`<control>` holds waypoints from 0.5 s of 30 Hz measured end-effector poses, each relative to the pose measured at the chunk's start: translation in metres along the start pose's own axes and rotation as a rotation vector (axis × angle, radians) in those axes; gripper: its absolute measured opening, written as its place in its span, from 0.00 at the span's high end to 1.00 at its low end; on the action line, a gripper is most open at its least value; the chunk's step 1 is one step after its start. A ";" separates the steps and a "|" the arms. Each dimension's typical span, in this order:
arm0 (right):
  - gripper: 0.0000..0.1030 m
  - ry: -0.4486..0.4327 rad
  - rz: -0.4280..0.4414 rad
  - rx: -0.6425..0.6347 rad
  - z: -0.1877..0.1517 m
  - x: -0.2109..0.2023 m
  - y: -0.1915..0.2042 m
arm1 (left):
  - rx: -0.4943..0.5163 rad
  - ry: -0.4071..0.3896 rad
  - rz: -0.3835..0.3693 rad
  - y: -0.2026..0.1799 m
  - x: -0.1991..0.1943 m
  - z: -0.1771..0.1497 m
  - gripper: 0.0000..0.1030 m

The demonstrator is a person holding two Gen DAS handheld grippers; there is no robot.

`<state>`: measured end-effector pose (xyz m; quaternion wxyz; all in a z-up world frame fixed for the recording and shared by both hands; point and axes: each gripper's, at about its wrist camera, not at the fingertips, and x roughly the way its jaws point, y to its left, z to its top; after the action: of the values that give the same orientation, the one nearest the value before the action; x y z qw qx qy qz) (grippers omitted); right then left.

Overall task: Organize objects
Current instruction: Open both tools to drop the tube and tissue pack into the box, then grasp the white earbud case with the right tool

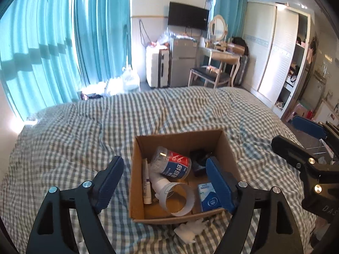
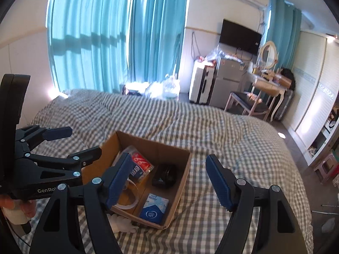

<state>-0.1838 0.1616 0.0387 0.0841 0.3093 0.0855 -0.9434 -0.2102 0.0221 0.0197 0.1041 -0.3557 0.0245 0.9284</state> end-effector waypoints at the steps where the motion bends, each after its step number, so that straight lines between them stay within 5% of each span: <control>1: 0.30 -0.017 -0.003 -0.001 0.004 -0.014 0.003 | 0.008 -0.021 0.009 -0.003 -0.016 0.001 0.16; 7: 0.21 -0.116 -0.022 -0.012 0.008 -0.098 0.016 | 0.020 -0.146 0.019 -0.004 -0.097 -0.001 0.02; 15: 0.05 -0.168 -0.036 -0.019 -0.006 -0.155 0.032 | -0.031 -0.184 0.051 0.015 -0.140 -0.025 0.00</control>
<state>-0.0505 0.1483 0.1226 0.0770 0.2267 0.0925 -0.9665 -0.0958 -0.0200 0.0938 0.0769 -0.2697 0.0096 0.9598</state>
